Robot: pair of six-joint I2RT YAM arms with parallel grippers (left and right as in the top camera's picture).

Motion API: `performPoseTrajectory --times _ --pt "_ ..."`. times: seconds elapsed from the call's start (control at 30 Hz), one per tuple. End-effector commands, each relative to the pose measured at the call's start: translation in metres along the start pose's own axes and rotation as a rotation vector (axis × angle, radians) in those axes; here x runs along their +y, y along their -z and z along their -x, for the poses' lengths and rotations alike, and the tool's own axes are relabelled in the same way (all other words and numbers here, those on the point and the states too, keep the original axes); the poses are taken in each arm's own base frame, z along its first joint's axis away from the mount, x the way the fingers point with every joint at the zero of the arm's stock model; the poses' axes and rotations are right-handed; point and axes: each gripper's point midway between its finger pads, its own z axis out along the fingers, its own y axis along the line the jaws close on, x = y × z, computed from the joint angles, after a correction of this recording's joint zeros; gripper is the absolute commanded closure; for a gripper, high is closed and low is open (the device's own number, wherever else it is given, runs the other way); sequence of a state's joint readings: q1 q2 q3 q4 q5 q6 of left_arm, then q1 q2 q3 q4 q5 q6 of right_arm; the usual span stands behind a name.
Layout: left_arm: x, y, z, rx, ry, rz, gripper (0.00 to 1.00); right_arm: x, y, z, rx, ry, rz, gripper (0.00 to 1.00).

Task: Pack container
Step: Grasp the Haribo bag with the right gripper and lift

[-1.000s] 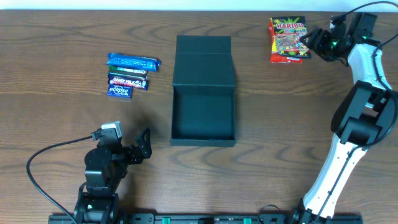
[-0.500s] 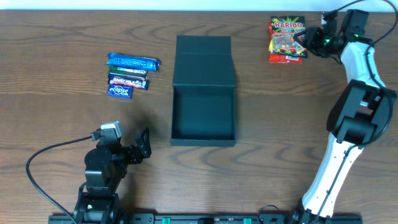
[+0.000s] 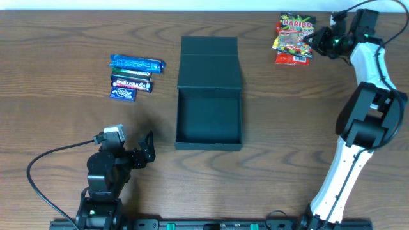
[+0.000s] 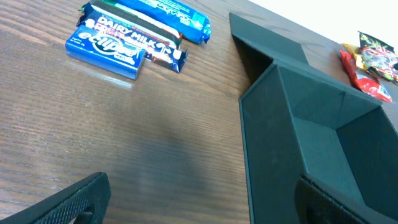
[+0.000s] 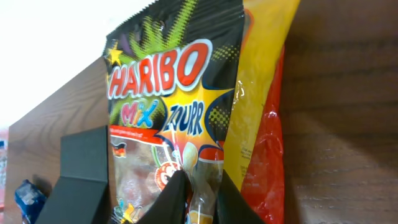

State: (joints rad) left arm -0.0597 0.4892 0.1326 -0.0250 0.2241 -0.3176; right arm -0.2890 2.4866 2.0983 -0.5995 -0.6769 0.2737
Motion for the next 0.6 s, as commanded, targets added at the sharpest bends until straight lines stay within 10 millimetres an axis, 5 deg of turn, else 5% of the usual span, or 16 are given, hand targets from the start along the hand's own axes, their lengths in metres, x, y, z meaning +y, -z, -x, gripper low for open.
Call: performPoseTrajectory --times 0.0,0.27,0.57 --pt "0.004 0.000 0.000 -0.006 0.003 0.018 0.05 0.004 0.006 0.013 -0.022 0.011 0.003 0.92" --pt "0.004 0.000 0.000 -0.007 0.003 0.018 0.05 0.030 0.038 0.038 -0.048 0.088 -0.040 0.99" --pt "0.004 0.000 0.001 -0.010 0.002 0.018 0.05 0.071 0.058 0.038 -0.012 0.113 0.074 0.99"
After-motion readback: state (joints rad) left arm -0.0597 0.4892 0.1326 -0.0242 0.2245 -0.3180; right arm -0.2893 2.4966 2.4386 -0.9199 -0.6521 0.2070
